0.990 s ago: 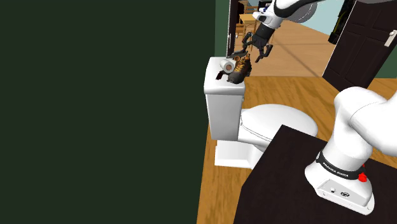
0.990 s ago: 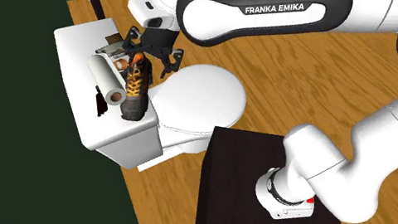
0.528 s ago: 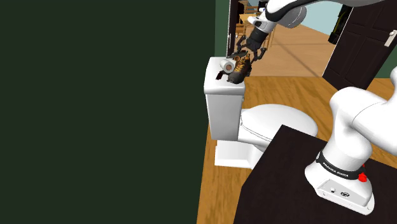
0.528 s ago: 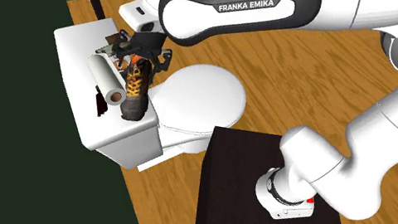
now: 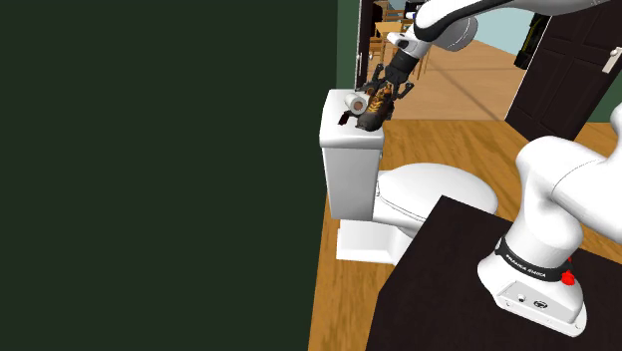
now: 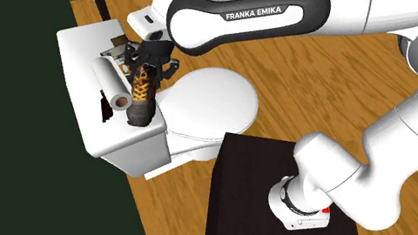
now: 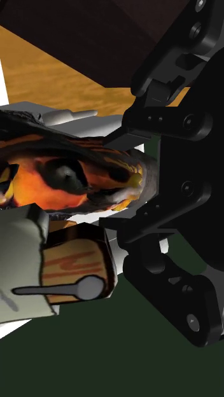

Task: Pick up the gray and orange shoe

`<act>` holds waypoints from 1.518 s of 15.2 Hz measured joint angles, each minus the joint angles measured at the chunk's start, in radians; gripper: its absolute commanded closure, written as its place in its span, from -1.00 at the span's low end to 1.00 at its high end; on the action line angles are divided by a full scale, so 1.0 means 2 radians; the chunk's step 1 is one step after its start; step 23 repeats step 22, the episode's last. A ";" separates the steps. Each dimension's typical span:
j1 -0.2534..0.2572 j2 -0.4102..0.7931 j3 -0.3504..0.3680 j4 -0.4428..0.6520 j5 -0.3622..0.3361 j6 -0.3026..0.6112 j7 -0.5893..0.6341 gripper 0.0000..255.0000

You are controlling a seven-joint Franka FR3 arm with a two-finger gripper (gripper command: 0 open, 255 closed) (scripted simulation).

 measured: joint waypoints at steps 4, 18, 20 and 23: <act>0.000 0.000 0.000 0.000 0.000 0.001 0.000 1.00; -0.021 -0.012 0.040 0.056 -0.012 -0.070 0.026 1.00; -0.020 -0.011 0.042 0.067 -0.011 -0.081 0.028 1.00; -0.023 -0.013 0.048 0.077 -0.013 -0.093 0.032 1.00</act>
